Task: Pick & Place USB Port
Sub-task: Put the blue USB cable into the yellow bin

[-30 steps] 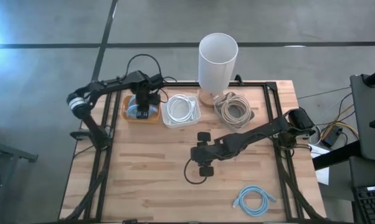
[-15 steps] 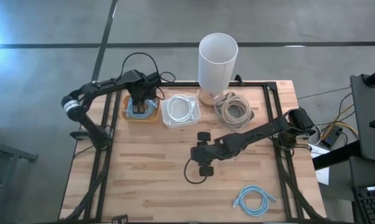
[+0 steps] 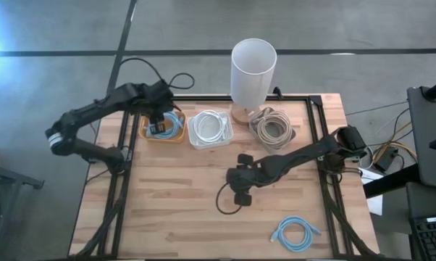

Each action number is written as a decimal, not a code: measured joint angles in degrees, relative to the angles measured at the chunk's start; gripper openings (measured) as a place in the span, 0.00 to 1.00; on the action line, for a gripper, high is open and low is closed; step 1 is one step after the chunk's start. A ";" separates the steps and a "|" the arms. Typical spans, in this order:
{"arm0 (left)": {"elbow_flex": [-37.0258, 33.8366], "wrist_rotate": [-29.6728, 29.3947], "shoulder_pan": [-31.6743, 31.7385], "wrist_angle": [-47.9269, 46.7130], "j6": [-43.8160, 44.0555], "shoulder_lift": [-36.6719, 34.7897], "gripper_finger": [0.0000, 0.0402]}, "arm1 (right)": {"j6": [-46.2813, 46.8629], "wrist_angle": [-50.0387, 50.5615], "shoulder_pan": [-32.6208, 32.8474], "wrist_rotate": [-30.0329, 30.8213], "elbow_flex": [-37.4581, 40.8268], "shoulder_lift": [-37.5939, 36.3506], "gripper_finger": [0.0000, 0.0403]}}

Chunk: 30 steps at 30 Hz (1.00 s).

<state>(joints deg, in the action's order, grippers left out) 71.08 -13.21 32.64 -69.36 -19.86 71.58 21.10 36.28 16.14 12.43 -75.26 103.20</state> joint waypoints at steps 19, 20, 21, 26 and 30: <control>-12.73 21.82 -22.49 35.99 8.33 -9.82 0.16 | 24.33 19.27 17.28 -12.79 4.71 -4.64 0.40; -13.84 21.96 -23.38 38.55 9.09 -9.68 0.16 | 26.03 19.36 18.03 -14.52 5.83 -4.68 0.40; -14.88 22.06 -24.12 40.79 9.54 -9.55 0.16 | 27.80 19.28 18.64 -16.32 6.98 -4.80 0.40; -18.17 22.63 -25.98 46.83 10.50 -9.47 0.16 | 33.19 18.80 21.03 -24.31 11.51 -5.80 0.40; -18.91 22.51 -25.97 46.84 10.61 -9.47 0.16 | 33.11 18.21 23.34 -27.29 13.42 -6.81 0.40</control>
<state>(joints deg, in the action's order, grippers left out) 52.16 9.30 6.68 -22.52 -9.26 62.11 54.21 54.50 39.49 -14.86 -61.84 96.39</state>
